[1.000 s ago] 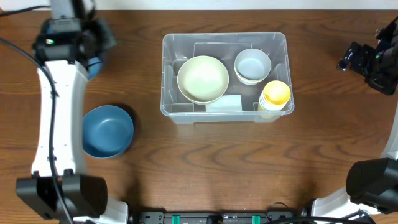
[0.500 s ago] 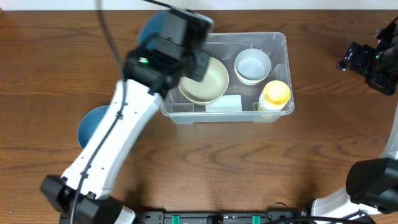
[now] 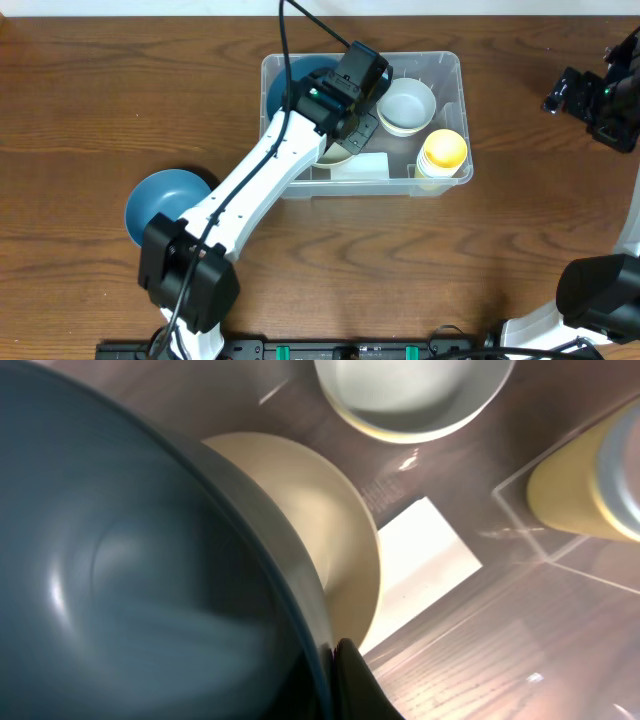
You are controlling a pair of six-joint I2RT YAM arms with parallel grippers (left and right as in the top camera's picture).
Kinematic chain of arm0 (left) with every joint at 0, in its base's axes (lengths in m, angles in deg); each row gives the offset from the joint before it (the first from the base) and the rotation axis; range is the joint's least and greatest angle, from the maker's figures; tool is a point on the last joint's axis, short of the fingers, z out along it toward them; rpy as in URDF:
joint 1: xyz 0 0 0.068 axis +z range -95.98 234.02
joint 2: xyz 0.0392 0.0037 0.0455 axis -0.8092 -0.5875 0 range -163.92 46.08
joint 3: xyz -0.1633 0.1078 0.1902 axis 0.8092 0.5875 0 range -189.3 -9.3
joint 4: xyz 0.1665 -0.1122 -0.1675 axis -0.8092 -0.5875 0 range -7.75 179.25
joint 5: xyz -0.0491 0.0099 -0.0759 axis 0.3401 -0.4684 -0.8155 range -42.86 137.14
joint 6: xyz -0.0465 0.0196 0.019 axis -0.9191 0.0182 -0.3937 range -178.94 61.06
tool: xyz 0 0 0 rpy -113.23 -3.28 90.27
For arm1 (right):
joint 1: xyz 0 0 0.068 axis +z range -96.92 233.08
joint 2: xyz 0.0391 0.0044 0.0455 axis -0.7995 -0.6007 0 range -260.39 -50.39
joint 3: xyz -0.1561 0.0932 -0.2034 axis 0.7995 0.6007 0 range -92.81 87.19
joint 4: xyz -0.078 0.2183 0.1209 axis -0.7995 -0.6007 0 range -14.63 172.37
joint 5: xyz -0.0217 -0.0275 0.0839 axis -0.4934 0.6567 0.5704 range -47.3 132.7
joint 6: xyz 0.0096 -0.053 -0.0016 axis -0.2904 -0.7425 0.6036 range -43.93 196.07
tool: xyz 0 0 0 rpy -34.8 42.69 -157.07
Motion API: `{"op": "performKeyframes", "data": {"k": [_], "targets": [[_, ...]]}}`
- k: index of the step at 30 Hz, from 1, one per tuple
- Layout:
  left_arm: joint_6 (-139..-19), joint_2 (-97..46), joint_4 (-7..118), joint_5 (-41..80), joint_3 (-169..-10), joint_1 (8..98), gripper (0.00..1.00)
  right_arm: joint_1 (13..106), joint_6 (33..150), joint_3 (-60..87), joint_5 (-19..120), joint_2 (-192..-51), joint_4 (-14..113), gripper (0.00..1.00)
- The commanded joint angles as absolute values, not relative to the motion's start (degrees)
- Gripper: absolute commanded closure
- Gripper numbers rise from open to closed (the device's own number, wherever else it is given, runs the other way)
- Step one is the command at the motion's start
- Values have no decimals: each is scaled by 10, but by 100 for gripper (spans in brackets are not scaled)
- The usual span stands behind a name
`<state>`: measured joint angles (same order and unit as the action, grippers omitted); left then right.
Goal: Pack container
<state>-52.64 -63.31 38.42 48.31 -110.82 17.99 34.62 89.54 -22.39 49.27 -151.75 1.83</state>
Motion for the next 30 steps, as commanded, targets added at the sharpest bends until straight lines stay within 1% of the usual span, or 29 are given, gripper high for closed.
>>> {"op": "performKeyframes", "data": {"k": [1, 2, 3, 5, 7, 9, 14, 21, 25, 30], "targets": [[-514, -649, 383, 498, -1116, 181, 94, 347, 897, -234, 489, -1519, 18, 1], [-514, -652, 383, 498, -1116, 181, 90, 347, 897, -234, 489, -1519, 18, 1], [-514, -657, 383, 498, -1115, 181, 74, 347, 897, -234, 489, -1519, 18, 1], [-514, -663, 384, 498, -1115, 181, 48, 347, 897, -234, 489, -1519, 18, 1], [-514, -667, 385, 498, -1115, 181, 42, 347, 897, -234, 489, -1519, 18, 1], [-514, -668, 386, 498, -1115, 181, 40, 347, 897, -234, 489, -1519, 18, 1], [-515, -664, 392, 498, -1116, 184, 40, 347, 897, -234, 489, -1519, 18, 1], [-588, -590, 368, 543, -1117, 226, 40, 347, 897, -234, 489, -1519, 18, 1], [-654, -514, 318, 543, -1116, 276, 40, 347, 897, -234, 489, -1519, 18, 1], [-724, -455, 217, 543, -1116, 346, 40, 347, 897, -234, 489, -1519, 18, 1]]}}
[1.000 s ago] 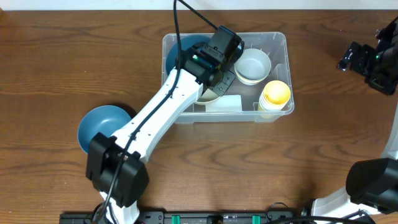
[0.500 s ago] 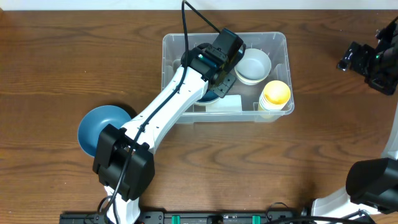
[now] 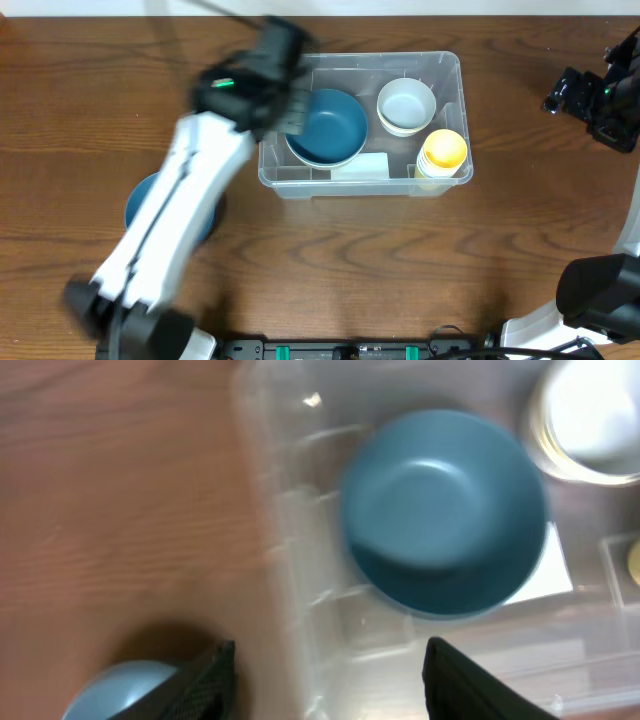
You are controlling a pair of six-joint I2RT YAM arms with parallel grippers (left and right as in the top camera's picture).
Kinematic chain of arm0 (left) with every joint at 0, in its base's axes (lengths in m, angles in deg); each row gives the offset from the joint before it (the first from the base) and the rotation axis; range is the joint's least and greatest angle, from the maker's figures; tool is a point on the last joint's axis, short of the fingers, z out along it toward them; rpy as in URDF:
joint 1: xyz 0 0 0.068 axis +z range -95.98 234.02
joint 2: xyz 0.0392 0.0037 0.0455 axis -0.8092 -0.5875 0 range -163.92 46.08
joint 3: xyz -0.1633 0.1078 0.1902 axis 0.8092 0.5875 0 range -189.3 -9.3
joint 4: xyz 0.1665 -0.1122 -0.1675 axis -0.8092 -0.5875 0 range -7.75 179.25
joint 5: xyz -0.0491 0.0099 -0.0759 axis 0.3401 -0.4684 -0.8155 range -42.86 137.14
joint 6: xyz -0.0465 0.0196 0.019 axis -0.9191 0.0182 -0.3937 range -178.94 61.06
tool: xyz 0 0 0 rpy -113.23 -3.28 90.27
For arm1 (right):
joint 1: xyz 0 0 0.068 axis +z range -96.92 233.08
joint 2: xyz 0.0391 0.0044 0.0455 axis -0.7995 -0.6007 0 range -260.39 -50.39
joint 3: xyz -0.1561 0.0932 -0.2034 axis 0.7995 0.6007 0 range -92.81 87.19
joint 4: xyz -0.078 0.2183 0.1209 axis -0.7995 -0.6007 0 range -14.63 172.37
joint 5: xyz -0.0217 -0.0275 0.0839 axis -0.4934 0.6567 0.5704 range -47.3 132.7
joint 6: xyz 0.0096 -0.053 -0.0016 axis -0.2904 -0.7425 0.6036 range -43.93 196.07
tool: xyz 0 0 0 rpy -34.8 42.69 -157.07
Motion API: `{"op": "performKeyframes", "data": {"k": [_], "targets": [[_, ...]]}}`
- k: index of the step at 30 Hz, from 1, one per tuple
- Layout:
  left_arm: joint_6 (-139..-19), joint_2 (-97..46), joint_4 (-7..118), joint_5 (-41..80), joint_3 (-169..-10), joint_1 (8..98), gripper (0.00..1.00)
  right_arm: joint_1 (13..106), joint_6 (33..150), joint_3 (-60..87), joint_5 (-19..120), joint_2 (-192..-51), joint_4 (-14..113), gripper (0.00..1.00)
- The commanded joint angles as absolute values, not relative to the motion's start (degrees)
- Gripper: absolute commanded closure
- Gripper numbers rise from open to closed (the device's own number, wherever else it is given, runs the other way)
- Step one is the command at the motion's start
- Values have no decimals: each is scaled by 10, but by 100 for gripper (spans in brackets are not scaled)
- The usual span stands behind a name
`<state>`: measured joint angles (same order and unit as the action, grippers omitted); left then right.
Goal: Pack container
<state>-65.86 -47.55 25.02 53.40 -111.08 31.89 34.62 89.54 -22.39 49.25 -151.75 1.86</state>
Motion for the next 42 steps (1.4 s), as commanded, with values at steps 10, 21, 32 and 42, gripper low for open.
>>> {"op": "performKeyframes", "data": {"k": [10, 21, 32, 42], "targets": [[-827, -459, 129, 538, -1003, 464, 40, 347, 897, -234, 489, -1519, 18, 1], [-837, -461, 316, 494, -791, 506, 40, 347, 897, -234, 489, -1519, 18, 1], [-859, -462, 431, 491, -669, 506, 47, 347, 897, -234, 489, -1519, 18, 1], [-859, -462, 453, 491, -665, 509, 81, 347, 897, -234, 489, -1519, 18, 1]]}}
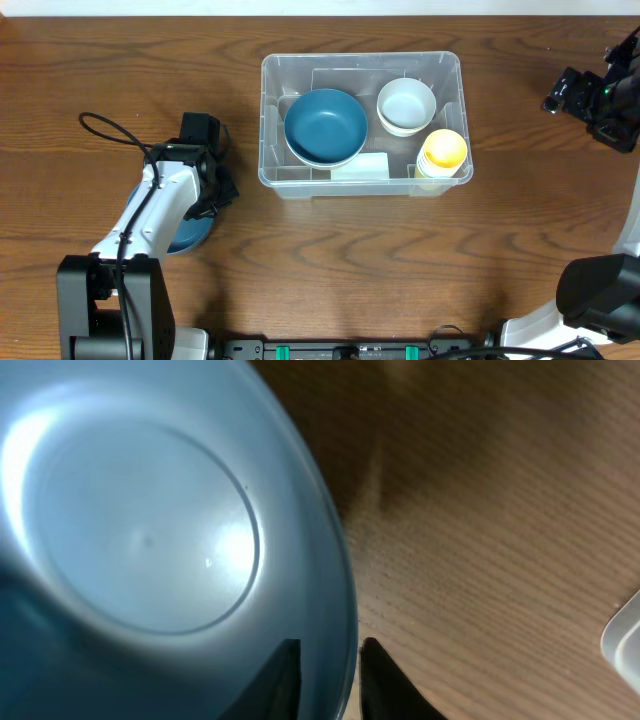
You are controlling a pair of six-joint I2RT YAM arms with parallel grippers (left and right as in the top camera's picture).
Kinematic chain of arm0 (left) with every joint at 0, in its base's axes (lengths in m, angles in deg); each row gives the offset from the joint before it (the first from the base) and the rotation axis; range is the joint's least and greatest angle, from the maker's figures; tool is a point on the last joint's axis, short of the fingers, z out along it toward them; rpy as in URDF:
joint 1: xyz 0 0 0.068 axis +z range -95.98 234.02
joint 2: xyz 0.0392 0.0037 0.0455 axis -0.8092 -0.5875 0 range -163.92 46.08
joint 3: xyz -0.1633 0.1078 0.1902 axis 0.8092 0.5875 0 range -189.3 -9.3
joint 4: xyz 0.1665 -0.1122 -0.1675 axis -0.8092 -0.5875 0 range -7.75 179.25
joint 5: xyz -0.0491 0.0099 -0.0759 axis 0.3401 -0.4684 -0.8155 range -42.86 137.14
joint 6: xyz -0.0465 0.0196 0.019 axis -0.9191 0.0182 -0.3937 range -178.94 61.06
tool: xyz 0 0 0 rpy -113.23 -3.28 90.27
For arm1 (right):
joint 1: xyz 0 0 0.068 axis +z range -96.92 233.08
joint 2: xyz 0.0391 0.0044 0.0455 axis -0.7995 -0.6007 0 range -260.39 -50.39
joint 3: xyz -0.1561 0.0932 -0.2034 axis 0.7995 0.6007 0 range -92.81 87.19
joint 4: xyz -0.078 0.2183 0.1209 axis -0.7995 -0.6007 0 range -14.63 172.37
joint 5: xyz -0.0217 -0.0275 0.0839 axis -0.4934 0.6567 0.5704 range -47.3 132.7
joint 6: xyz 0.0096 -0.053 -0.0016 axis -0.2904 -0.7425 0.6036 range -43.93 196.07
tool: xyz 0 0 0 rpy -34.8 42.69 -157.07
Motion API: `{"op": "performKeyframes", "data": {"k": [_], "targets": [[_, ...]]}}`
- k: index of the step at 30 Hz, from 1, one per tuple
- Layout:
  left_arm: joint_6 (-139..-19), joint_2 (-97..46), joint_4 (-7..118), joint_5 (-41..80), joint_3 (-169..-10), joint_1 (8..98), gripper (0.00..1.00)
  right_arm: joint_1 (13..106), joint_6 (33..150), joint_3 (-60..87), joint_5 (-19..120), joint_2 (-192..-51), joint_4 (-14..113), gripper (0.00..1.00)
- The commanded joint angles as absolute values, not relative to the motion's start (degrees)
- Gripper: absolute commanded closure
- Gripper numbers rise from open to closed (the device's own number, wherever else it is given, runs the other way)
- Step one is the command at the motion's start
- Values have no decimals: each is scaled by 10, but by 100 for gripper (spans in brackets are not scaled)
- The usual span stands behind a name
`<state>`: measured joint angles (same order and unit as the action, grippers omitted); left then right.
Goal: Pack container
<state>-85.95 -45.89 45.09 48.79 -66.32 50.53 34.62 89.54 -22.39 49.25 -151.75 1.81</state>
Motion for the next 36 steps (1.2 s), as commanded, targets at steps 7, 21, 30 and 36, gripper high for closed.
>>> {"op": "performKeyframes", "data": {"k": [7, 21, 30, 36], "targets": [[-858, -462, 459, 493, -665, 509, 94, 347, 897, -234, 489, -1519, 18, 1], [-810, -458, 393, 494, -779, 508, 94, 347, 897, -234, 489, -1519, 18, 1], [-737, -456, 258, 518, -998, 508, 94, 347, 897, -234, 489, -1519, 18, 1], [-682, -454, 254, 508, -1063, 480, 94, 347, 897, -234, 489, -1519, 18, 1]]}}
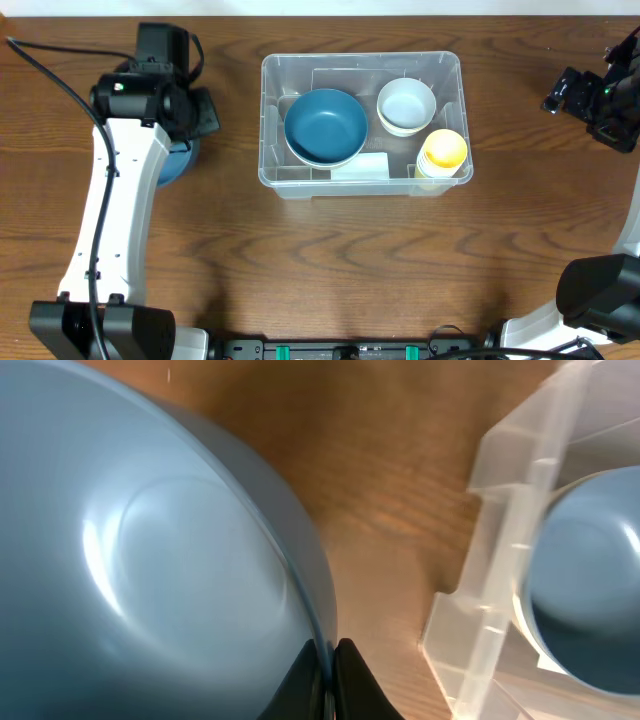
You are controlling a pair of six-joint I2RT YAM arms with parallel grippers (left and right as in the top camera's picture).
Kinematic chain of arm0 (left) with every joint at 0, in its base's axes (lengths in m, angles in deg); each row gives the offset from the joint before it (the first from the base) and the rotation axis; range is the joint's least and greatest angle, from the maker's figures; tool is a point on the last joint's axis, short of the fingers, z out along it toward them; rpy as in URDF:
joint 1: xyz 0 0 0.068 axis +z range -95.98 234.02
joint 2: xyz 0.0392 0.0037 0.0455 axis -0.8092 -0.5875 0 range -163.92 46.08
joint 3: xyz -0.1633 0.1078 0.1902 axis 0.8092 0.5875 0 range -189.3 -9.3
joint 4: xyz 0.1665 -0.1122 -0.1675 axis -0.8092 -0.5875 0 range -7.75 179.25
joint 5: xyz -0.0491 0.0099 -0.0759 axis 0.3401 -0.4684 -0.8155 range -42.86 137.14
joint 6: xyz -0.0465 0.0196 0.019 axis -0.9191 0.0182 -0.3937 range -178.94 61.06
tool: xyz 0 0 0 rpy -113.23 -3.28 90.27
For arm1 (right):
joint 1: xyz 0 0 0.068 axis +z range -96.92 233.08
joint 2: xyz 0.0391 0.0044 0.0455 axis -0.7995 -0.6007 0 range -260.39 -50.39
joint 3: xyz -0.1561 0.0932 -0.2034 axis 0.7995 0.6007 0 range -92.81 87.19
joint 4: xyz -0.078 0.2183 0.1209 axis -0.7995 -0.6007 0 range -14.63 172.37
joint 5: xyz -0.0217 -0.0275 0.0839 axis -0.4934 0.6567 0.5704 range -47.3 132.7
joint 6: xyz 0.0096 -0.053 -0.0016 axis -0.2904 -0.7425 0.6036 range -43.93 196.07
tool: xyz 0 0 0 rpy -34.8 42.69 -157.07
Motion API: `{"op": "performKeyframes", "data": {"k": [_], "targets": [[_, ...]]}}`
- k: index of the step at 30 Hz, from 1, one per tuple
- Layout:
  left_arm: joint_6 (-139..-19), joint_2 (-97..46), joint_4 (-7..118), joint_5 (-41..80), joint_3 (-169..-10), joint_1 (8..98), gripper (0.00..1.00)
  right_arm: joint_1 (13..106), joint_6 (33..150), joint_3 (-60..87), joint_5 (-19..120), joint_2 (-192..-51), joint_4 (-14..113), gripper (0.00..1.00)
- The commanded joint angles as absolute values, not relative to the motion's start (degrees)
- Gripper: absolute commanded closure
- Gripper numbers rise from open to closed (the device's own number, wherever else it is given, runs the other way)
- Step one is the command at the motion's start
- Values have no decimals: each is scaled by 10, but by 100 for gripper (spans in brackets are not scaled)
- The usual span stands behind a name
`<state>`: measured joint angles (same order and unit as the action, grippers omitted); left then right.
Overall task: Pack container
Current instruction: 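Stack the second blue bowl onto the bowls in the bin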
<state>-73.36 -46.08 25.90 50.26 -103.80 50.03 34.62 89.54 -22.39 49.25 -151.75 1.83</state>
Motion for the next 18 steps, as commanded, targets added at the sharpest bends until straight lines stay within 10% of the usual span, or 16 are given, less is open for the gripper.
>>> {"op": "performKeyframes", "data": {"k": [1, 18], "targets": [[-663, -454, 254, 508, -1068, 465, 94, 347, 897, -234, 489, -1519, 18, 1], [-544, -455, 318, 731, -1071, 173, 94, 347, 897, -234, 489, -1519, 18, 1]]}}
